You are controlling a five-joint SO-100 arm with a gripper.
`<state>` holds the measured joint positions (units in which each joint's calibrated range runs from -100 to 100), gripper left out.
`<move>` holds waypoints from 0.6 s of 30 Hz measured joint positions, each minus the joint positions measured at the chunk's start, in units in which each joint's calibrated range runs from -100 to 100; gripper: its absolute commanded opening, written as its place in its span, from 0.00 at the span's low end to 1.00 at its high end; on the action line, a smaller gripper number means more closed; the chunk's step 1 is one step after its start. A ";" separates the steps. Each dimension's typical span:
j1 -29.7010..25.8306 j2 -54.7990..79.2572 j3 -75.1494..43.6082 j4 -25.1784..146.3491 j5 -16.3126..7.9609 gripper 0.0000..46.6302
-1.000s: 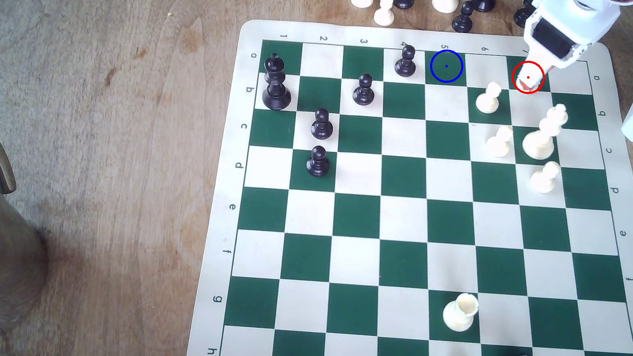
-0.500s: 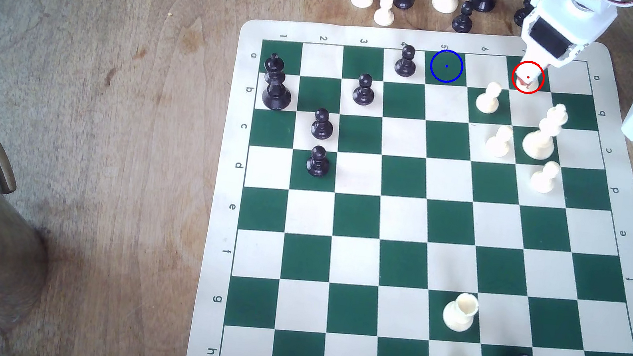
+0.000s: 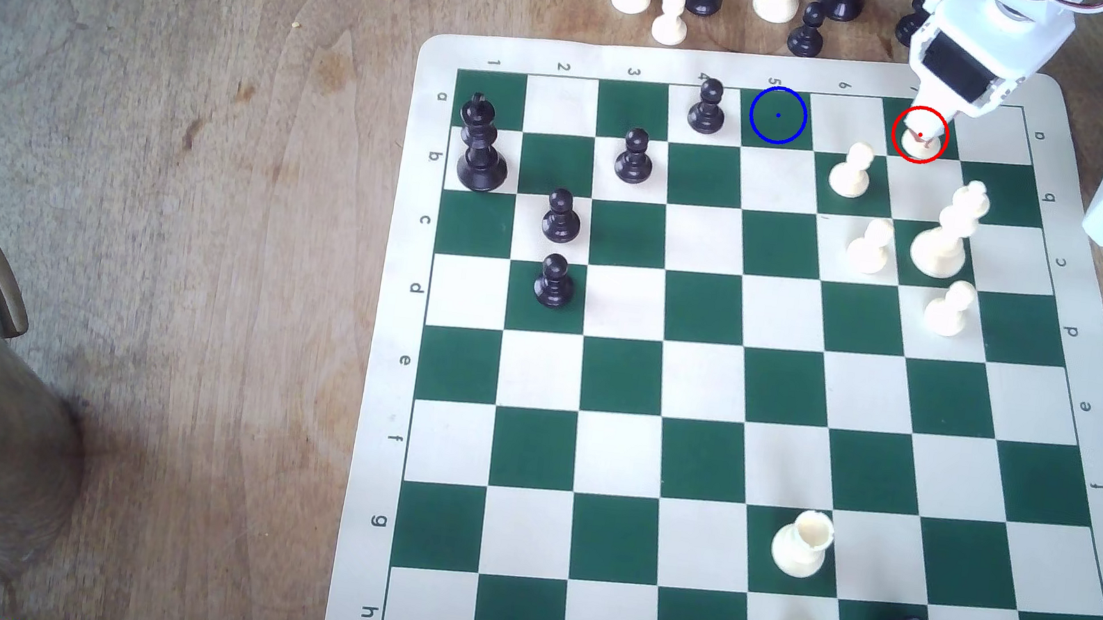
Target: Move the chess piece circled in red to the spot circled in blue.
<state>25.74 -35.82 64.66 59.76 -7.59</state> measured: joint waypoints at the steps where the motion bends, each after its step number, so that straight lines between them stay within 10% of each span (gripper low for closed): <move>1: 0.00 0.00 0.00 0.00 0.00 0.00; 18: -1.99 -5.53 -20.06 17.37 -0.39 0.00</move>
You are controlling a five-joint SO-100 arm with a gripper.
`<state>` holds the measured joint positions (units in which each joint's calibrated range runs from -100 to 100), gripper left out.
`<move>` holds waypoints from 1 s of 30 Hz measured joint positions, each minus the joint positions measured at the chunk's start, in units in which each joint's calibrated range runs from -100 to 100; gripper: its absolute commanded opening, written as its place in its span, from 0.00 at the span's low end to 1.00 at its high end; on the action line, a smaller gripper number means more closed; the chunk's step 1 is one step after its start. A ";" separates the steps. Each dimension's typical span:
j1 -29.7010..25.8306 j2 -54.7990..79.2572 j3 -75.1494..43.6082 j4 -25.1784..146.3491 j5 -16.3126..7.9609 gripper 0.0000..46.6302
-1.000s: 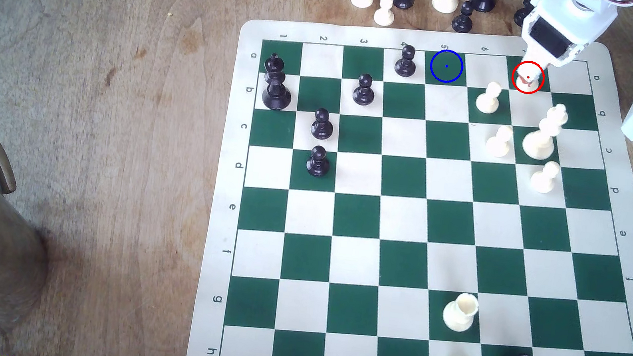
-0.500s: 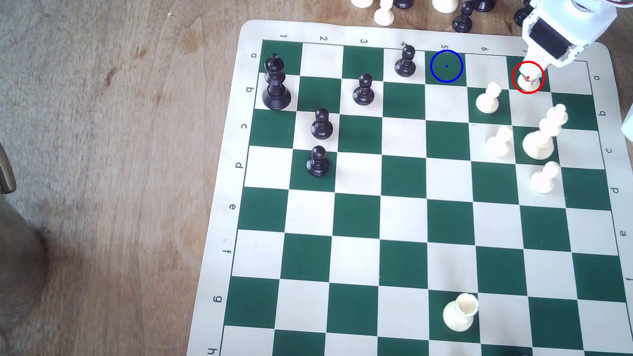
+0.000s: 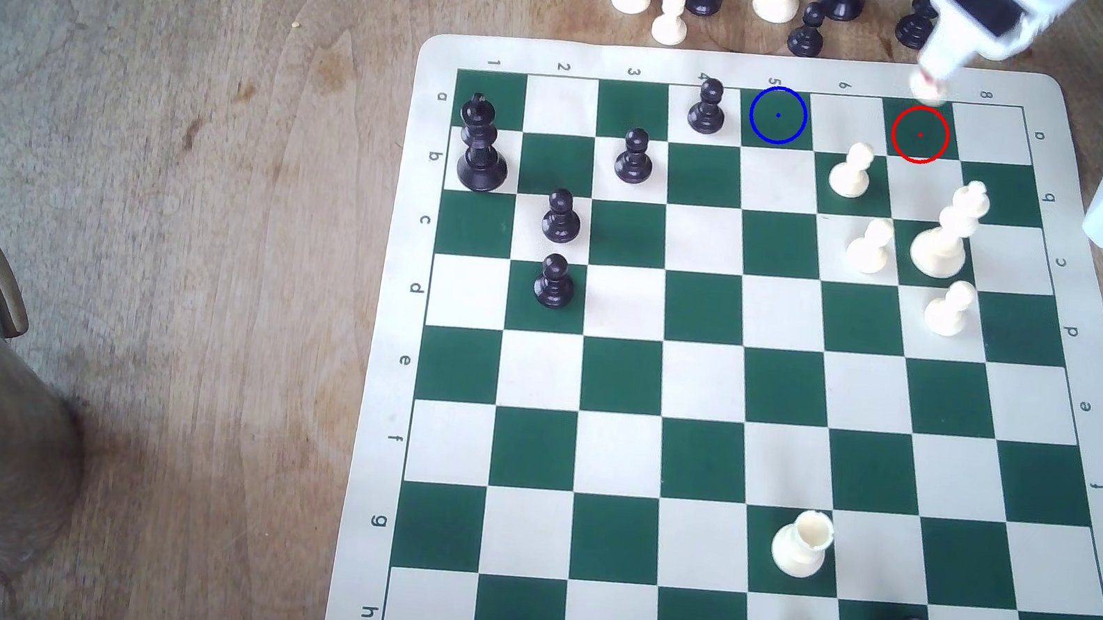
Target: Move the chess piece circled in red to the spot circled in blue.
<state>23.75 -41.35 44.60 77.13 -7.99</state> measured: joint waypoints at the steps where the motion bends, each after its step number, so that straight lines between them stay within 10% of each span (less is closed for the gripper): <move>1: -0.44 0.75 -1.45 0.56 -0.29 0.00; 11: -7.96 17.68 -16.18 -0.96 -2.54 0.00; 30: -5.09 40.47 -25.03 -8.69 -1.17 0.00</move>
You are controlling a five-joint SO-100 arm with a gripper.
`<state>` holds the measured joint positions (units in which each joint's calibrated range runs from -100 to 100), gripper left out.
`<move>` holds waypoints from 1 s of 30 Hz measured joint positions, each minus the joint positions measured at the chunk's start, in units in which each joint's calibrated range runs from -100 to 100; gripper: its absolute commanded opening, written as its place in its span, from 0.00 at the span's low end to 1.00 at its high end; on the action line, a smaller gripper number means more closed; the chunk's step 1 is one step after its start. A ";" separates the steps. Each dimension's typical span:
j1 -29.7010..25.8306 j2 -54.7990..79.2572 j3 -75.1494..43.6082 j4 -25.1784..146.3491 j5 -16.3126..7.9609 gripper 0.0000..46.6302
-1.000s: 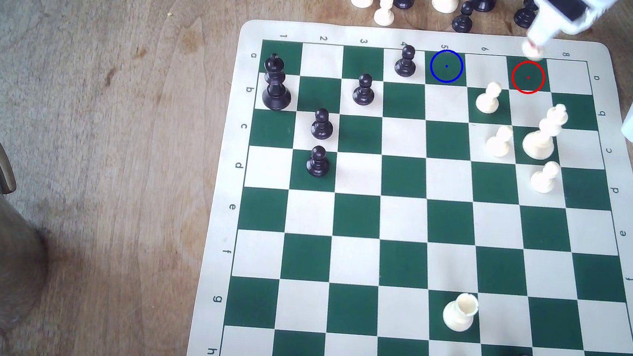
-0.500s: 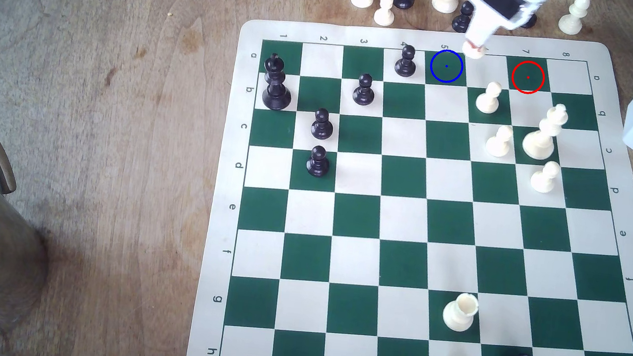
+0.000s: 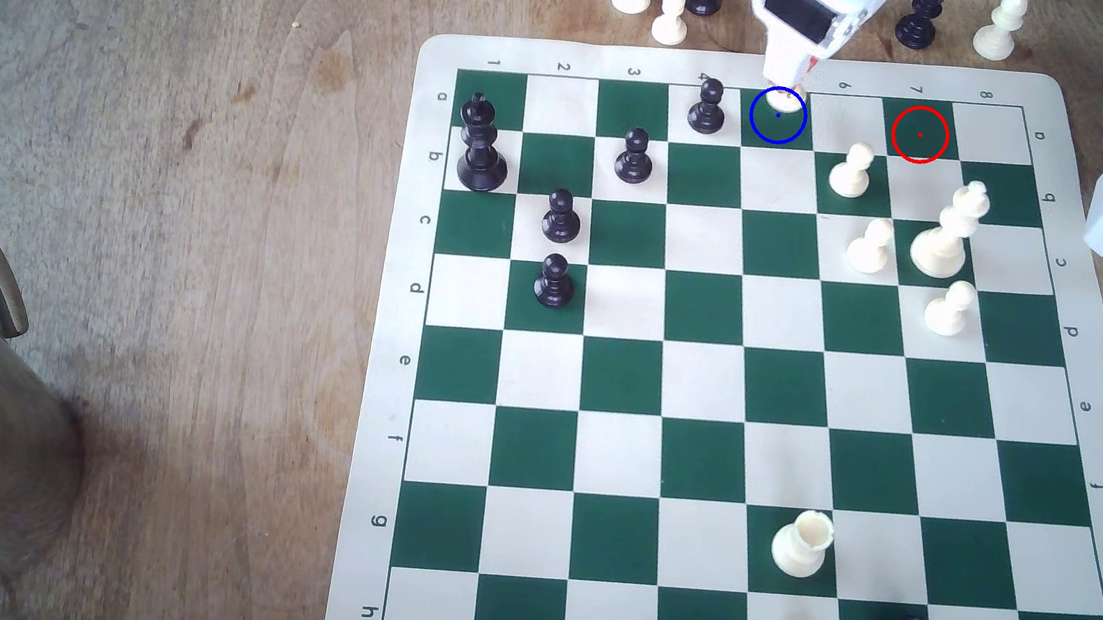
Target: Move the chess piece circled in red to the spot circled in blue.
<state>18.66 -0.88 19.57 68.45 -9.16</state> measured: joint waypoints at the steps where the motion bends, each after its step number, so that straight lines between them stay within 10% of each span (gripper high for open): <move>1: 0.07 0.34 0.00 -0.24 0.00 0.00; 30: 1.47 5.95 0.00 -3.98 0.39 0.00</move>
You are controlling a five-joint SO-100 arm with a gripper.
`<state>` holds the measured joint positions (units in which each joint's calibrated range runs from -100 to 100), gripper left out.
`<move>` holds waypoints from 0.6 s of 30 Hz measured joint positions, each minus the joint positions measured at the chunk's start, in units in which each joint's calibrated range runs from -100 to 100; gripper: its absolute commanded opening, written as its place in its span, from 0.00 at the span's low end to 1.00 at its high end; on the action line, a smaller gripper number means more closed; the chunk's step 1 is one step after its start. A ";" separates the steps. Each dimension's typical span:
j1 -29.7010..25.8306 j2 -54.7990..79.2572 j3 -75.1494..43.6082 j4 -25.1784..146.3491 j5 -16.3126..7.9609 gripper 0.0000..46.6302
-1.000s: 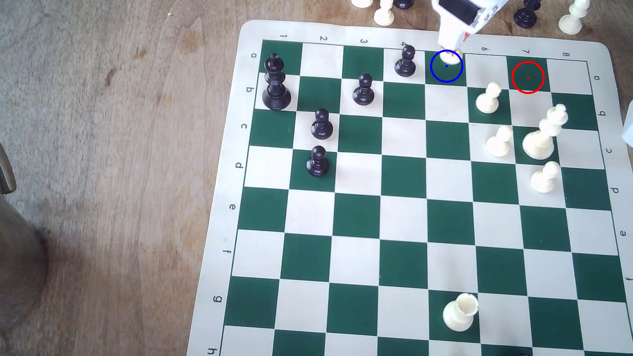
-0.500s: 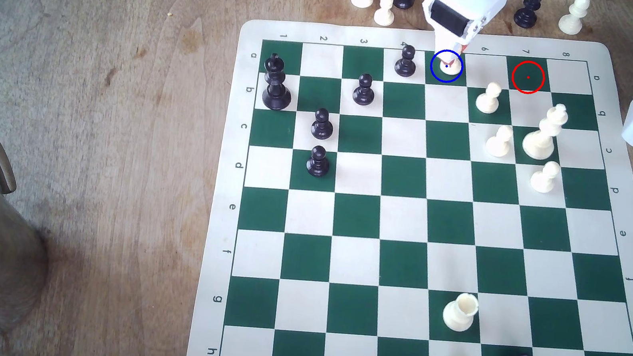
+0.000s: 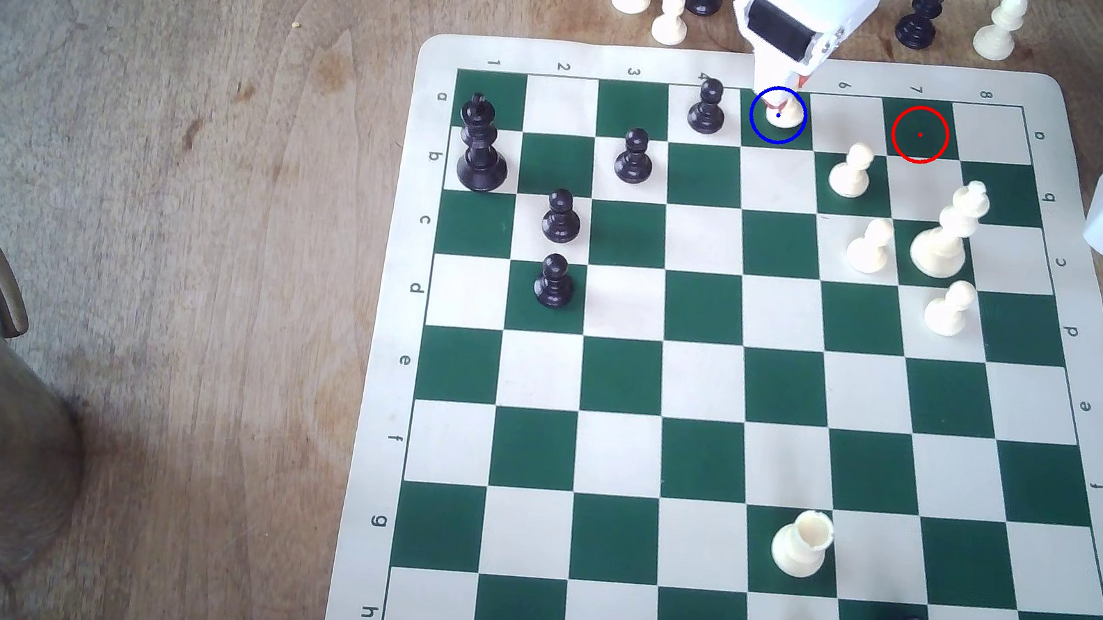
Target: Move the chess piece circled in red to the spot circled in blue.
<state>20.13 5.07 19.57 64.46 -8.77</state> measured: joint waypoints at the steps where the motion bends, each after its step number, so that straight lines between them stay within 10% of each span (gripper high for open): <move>1: 0.00 0.00 0.00 0.00 0.00 0.00; 18: -1.62 -2.68 -0.27 4.38 0.00 0.00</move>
<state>18.51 2.39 19.30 68.84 -8.77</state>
